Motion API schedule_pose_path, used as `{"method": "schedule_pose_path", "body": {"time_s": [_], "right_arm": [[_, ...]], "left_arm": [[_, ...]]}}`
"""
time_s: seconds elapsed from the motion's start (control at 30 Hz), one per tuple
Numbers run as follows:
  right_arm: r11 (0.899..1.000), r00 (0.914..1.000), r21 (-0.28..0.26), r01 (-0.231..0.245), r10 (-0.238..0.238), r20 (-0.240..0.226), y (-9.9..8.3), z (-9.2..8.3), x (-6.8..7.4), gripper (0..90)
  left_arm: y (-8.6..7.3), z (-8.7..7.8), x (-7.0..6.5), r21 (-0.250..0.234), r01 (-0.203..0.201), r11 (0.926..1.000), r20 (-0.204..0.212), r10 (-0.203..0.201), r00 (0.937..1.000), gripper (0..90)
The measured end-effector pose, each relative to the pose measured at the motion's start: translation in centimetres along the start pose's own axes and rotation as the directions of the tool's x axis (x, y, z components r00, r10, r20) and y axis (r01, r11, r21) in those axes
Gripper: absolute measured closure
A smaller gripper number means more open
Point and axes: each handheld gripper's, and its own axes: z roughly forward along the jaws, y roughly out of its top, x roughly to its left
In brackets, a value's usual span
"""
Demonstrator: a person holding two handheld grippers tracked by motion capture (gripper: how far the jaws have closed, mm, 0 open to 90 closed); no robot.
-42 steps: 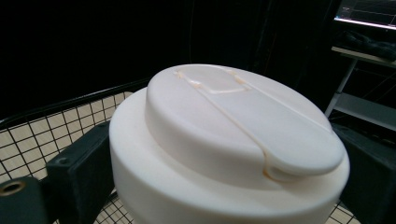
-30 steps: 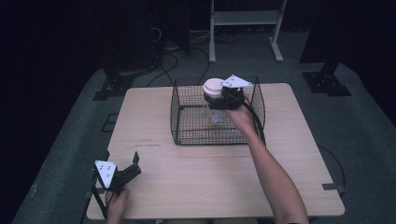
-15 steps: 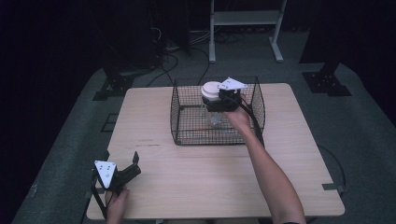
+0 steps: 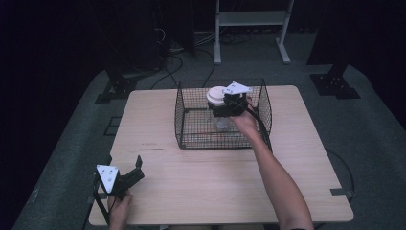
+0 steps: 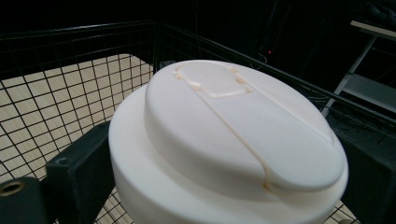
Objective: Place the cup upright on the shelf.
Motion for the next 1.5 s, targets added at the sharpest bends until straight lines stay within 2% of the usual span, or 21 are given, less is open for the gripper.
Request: {"method": "schedule_pose_path", "body": {"time_s": [0.3,0.5,0.97,1.5], "right_arm": [[1.000,0.9999,0.012,-0.013,0.013,-0.007,-0.3,-0.5,-0.5,4.2],[0.999,0.9991,0.014,-0.038,0.038,-0.020,-0.5,-0.8,-1.1,4.1],[0.999,0.9994,0.019,-0.032,0.032,-0.013,-0.4,-1.0,-1.1,3.0],[0.998,0.9985,-0.047,-0.053,0.052,-0.016,0.8,-2.8,-1.4,1.5]], "left_arm": [[0.0,0.1,-0.1,0.003,-0.002,1.0000,-0.004,0.002,1.0000,0.0],[0.0,0.1,0.0,0.003,0.000,1.0000,-0.004,0.000,1.0000,0.0],[0.0,0.1,0.0,0.001,0.000,1.0000,0.002,0.000,1.0000,0.0],[0.0,0.1,0.0,0.000,-0.001,1.0000,0.000,0.001,1.0000,0.0]]}}
